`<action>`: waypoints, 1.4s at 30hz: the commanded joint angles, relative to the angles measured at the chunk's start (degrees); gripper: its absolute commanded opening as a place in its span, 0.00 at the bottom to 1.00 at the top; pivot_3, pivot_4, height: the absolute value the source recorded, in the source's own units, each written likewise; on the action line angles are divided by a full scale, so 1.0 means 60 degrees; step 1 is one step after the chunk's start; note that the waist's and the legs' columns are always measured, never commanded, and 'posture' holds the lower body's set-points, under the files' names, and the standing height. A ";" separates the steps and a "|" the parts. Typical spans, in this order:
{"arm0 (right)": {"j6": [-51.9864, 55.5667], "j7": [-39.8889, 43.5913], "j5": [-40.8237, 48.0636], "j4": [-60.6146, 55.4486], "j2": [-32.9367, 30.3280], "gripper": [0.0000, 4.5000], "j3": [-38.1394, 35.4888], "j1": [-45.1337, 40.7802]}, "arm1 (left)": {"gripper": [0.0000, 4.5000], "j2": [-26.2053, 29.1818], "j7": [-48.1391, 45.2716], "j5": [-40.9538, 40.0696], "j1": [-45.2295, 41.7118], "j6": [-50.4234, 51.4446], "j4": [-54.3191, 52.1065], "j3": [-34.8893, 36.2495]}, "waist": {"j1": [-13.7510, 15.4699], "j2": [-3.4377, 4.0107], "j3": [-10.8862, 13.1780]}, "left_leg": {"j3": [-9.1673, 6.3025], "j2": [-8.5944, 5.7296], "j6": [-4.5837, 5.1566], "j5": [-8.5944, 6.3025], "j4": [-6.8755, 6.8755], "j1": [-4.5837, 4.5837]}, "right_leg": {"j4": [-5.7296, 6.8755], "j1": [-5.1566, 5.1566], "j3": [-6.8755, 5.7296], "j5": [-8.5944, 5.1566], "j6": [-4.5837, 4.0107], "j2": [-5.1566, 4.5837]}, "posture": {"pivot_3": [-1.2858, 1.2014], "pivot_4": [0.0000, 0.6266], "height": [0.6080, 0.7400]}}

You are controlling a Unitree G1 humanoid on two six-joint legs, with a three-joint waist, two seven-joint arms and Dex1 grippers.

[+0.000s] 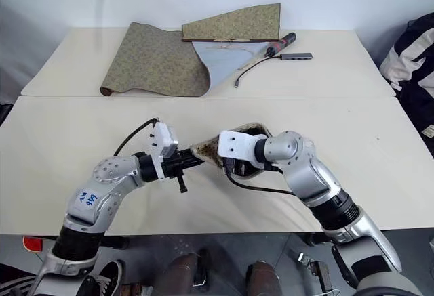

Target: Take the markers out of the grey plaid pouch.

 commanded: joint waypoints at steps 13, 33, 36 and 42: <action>0.2993 -0.1041 0.1456 -0.0708 0.0687 0.14 -0.1406 -0.0457 | 0.00 0.0781 -0.1508 0.0677 0.0253 -0.1217 0.0509 -0.1035 | -0.0004 0.0000 0.0000 | -0.0001 0.0000 -0.0003 -0.0003 -0.0003 0.0001 | 0.0001 -0.0003 -0.0001 0.0000 0.0000 0.0000 | 0.52 0.24 1.00; -0.0059 -0.0689 0.1264 -0.1365 -0.0678 0.14 -0.0050 0.0191 | 0.00 -0.1012 0.0040 -0.0726 -0.0314 -0.0373 0.1075 0.0605 | -0.0005 0.0000 0.0000 | 0.0002 0.0000 0.0003 -0.0004 -0.0006 -0.0001 | 0.0007 -0.0007 -0.0005 0.0000 0.0001 -0.0010 | 0.52 0.24 1.00; -0.0285 -0.0705 0.0905 -0.1318 -0.0755 0.14 0.0107 0.0262 | 0.00 -0.1026 0.0033 -0.0711 -0.0320 -0.0156 0.1035 0.0599 | 0.0001 0.0000 0.0000 | 0.0001 0.0000 0.0005 -0.0003 -0.0002 -0.0001 | 0.0010 -0.0002 -0.0008 0.0001 0.0001 -0.0007 | 0.52 0.24 1.00; -0.0094 -0.0575 0.0617 -0.1313 -0.0603 0.14 0.0284 0.0342 | 0.00 -0.0911 -0.0357 -0.0653 -0.0101 -0.0154 0.0730 0.0274 | 0.0012 0.0000 0.0000 | 0.0002 0.0000 0.0006 -0.0002 0.0003 0.0000 | 0.0001 0.0004 -0.0008 0.0000 0.0000 -0.0006 | 0.52 0.24 1.00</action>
